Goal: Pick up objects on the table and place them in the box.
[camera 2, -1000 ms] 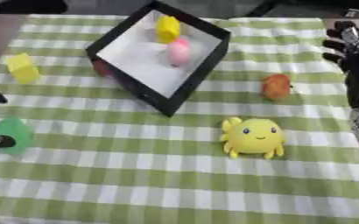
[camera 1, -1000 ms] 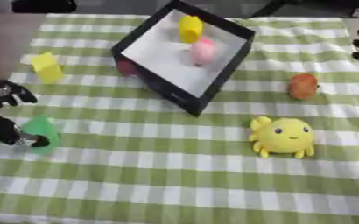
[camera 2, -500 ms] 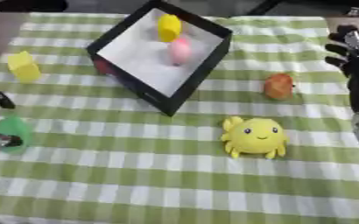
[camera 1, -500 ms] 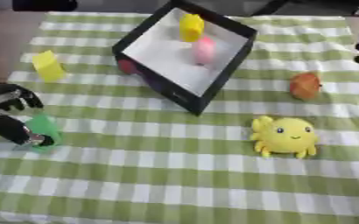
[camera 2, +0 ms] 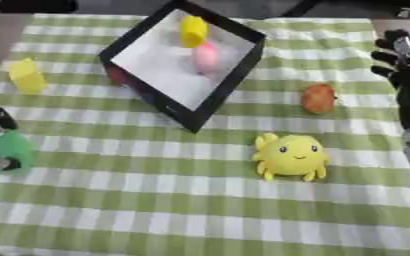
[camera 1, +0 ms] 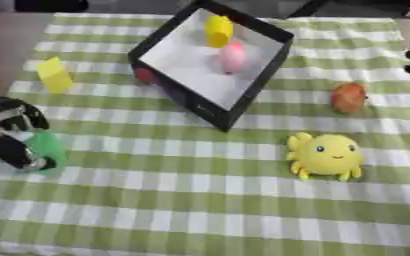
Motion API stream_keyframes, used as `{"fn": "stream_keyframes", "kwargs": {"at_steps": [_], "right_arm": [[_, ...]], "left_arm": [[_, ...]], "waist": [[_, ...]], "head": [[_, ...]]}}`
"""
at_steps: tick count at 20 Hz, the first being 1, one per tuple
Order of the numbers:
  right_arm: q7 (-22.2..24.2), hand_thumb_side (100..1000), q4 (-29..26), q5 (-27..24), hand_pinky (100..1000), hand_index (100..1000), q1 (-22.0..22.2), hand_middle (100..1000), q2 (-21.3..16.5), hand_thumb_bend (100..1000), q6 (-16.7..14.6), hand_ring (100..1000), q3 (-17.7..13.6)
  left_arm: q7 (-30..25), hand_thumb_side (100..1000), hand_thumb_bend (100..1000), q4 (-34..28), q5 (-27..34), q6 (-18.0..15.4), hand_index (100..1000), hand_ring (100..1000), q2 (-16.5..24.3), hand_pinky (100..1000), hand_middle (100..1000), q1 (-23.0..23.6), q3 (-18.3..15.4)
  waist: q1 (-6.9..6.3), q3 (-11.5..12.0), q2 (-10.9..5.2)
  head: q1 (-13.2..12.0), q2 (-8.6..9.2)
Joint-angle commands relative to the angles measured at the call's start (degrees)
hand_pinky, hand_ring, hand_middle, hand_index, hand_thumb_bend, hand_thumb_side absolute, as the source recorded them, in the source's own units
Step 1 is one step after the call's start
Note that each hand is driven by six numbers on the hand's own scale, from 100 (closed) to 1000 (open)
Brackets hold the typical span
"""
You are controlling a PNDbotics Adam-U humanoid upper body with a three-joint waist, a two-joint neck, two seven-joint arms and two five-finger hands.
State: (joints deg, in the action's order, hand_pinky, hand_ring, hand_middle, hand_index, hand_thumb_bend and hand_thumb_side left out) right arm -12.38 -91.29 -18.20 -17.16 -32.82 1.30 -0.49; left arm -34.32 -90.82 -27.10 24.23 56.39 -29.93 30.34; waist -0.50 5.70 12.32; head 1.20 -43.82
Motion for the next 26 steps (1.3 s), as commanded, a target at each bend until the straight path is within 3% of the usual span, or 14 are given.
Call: {"fn": "stream_keyframes", "kwargs": {"at_steps": [1,5,9,12,15,22,26], "right_arm": [[-0.11,859,-0.26,-0.32,838,881,-0.57,815,-1.12,100,-0.33,850,-0.68],[-0.07,860,-0.23,-0.41,838,881,-0.59,815,-1.02,100,-0.39,850,-0.62],[-0.08,861,-0.20,-0.49,838,882,-0.63,816,-1.06,100,-0.46,850,-0.66],[-0.16,865,-0.17,-0.58,838,882,-0.64,816,-1.08,100,-0.49,850,-0.71],[-0.15,863,-0.17,-0.65,839,882,-0.68,816,-1.15,100,-0.52,850,-0.73],[-0.11,857,-0.35,-0.66,839,882,-0.87,815,-1.77,100,-0.69,850,-0.86],[-0.06,855,-0.37,-0.62,839,882,-0.91,816,-2.08,100,-0.74,850,-0.88]], "left_arm": [[-1.16,242,513,-0.30,-1.84,-0.28,781,762,1.25,784,731,-0.64,-0.42],[-1.84,244,481,-0.38,-2.51,-0.42,758,744,0.98,766,706,-0.65,-0.30],[-2.23,205,374,-0.58,-2.53,-0.50,708,702,0.85,738,654,-0.69,-0.07],[-2.64,118,212,-1.34,-2.35,-0.49,647,677,1.08,719,607,-0.48,-0.09],[-2.46,100,146,-3.52,-2.00,-0.35,623,671,1.72,717,597,-0.10,-1.07],[-0.69,100,152,-14.30,1.29,1.45,613,670,5.39,724,592,-0.17,-5.96],[-0.03,100,168,-19.78,4.47,2.88,613,673,5.87,728,594,-3.58,-8.81]], "waist": [[-0.35,0.08,0.09],[-0.36,0.08,0.14],[-0.33,0.03,0.25],[-0.36,0.04,0.30],[-0.37,0.12,0.24],[-0.46,0.37,-0.10],[-0.61,0.48,-0.41]], "head": [[-0.12,-0.30],[-0.23,-0.30],[-0.27,-0.30],[-0.31,-0.30],[-0.21,-0.30],[0.20,-0.30],[1.00,-0.30]]}}
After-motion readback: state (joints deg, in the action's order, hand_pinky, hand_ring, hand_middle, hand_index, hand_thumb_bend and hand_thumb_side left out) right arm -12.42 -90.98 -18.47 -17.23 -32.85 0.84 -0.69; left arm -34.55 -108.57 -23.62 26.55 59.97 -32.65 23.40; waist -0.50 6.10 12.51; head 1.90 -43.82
